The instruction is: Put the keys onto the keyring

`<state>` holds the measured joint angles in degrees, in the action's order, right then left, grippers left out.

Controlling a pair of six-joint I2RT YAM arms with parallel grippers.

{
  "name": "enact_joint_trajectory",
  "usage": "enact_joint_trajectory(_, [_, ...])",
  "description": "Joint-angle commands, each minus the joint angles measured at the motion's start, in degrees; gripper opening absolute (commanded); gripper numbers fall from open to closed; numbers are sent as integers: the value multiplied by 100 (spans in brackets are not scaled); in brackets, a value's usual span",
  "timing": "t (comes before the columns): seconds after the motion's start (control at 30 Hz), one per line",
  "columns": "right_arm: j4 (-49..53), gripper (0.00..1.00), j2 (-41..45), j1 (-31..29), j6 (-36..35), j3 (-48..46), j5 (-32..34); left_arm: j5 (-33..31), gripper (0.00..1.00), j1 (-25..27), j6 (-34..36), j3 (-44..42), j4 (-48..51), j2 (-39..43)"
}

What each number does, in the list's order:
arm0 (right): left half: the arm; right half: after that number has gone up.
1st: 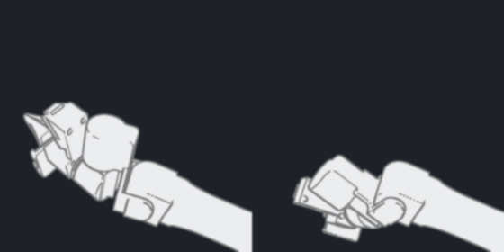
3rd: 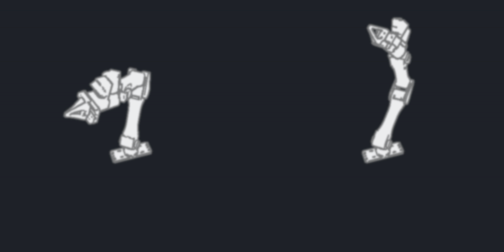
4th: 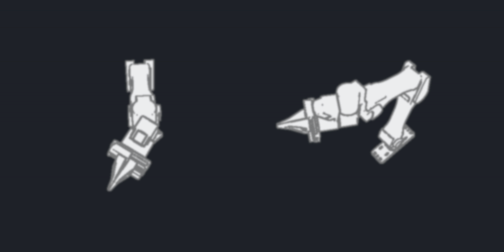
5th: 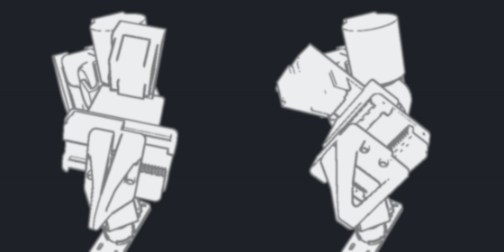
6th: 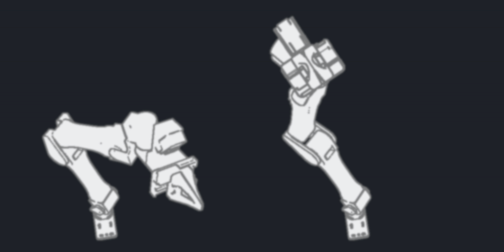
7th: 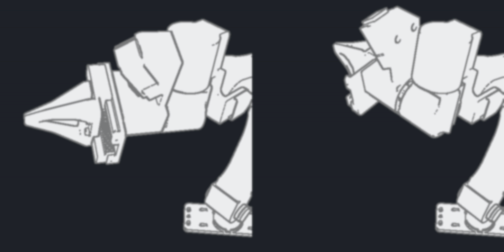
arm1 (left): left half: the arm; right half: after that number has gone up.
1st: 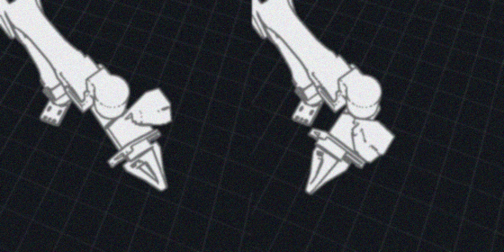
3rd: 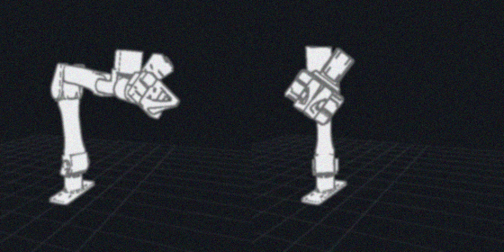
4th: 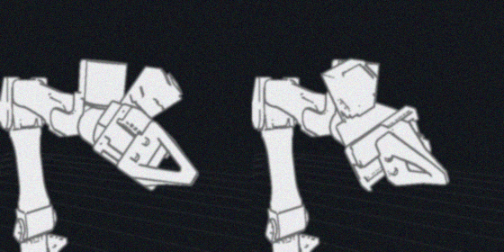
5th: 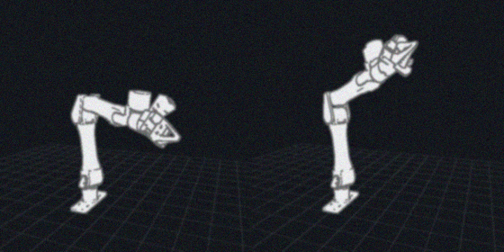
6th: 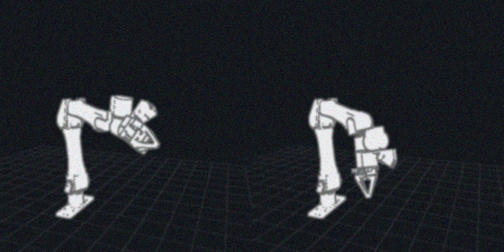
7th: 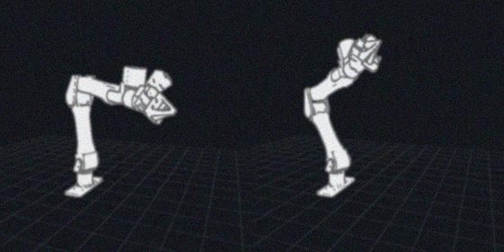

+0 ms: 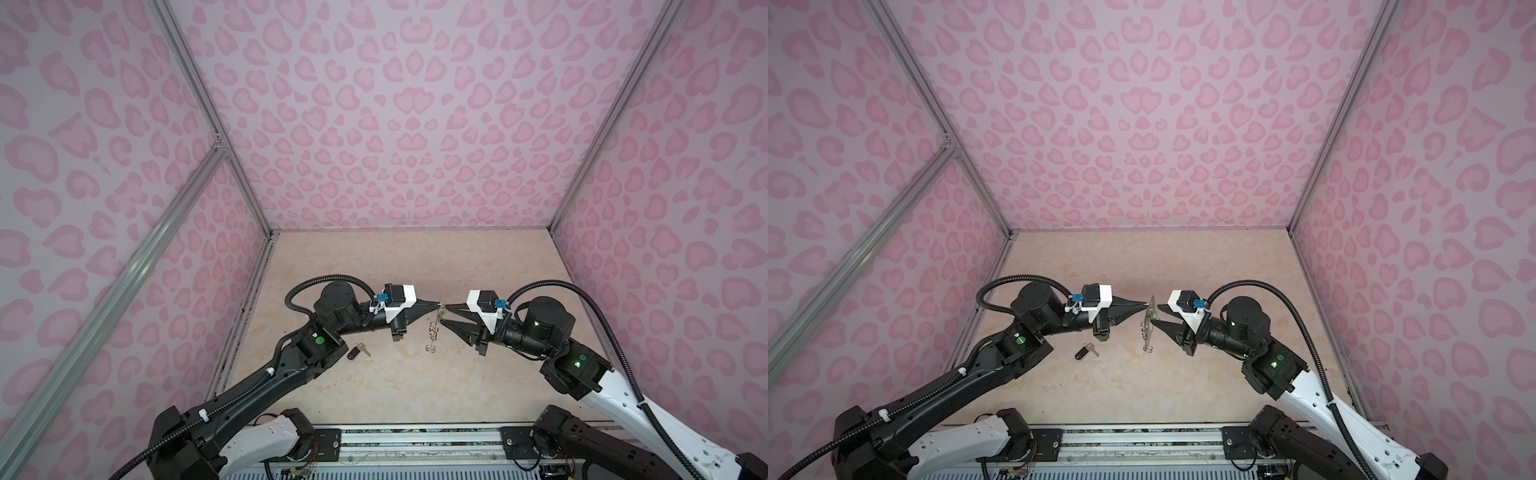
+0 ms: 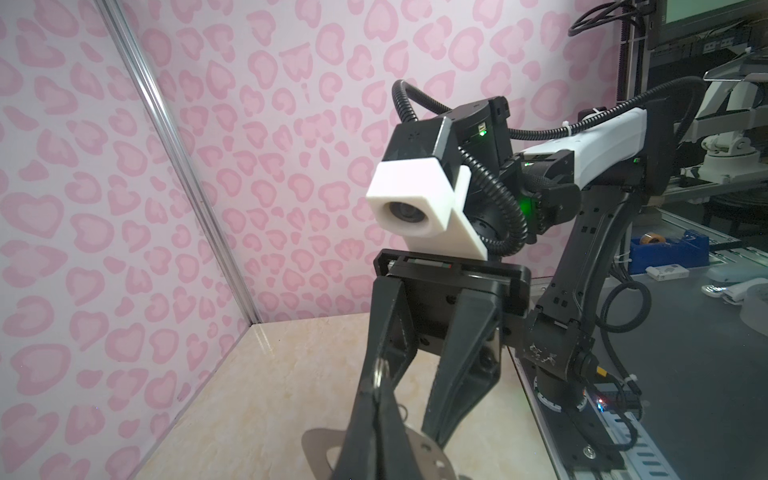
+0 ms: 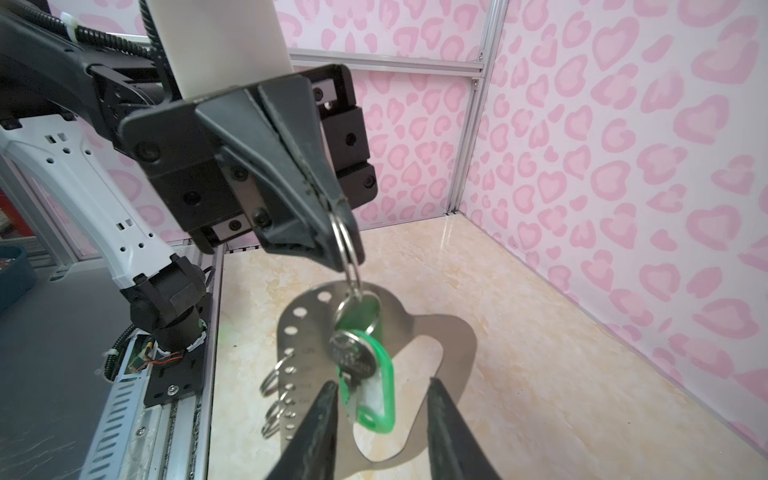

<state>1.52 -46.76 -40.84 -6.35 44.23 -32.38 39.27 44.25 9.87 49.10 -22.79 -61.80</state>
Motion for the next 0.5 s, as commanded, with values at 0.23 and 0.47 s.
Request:
enact_joint_trajectory(0.23, [-40,24,-279,-18,292,154,-791,84,3,-2,124,38,-69,36])
enact_joint_trajectory(0.47, [191,1,-115,-23,290,94,-632,-100,3,5,278,62,55,67])
